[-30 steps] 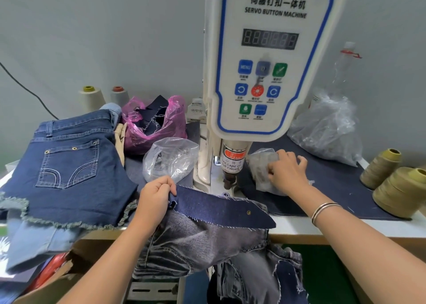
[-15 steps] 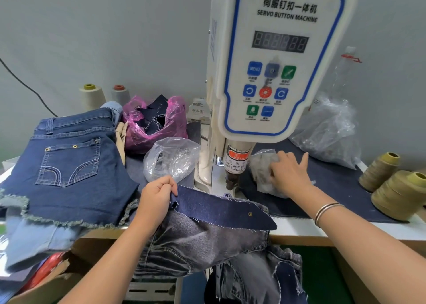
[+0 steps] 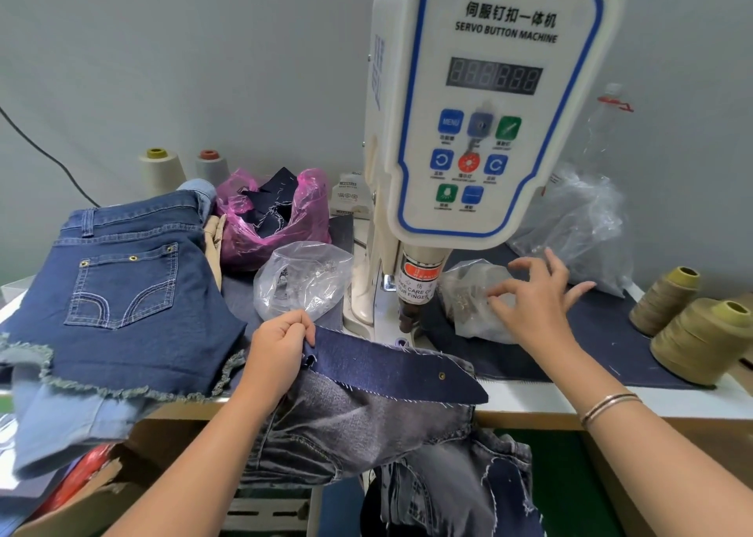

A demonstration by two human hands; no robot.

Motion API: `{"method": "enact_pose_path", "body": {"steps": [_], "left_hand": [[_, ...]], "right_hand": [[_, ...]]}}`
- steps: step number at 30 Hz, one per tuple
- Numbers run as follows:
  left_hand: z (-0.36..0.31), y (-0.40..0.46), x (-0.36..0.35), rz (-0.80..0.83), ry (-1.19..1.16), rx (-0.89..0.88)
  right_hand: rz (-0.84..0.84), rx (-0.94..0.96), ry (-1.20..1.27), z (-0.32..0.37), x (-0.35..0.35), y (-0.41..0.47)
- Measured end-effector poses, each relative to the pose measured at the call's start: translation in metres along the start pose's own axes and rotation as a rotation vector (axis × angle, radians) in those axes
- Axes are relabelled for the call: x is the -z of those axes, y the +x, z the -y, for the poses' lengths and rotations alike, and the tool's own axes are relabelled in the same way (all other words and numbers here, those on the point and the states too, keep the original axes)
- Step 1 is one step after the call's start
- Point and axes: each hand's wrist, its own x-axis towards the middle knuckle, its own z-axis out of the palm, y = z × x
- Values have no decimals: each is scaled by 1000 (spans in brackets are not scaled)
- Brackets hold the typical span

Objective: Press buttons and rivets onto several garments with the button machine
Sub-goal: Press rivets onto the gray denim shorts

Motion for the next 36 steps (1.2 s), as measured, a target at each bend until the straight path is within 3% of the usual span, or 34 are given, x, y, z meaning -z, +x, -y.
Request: {"method": "enact_pose_path", "body": {"steps": [2,4,7,10,16,24,36], "left_hand": [[-3,-4,1,30,34,-28],[-6,-9,1,104,110,-100],[-7,-15,1,165,205,-161],[-9,-15,1,157,221,-168],[-8,-15,-1,157,252,-175],[-8,-14,-2,141,239,-175],[-7,-13,0,145,248,-158]], "right_hand": [[-115,13,133,6,10,-12],[-97,-20,443,24,21,-30],[250,-209,1069,62,24,-62],[524,-461,1250,78,12,-74],[698,-622,1415,86,2,-72],[810,-624,1493,87,0,-69],[941,-914,1826,92,5,-72]]}}
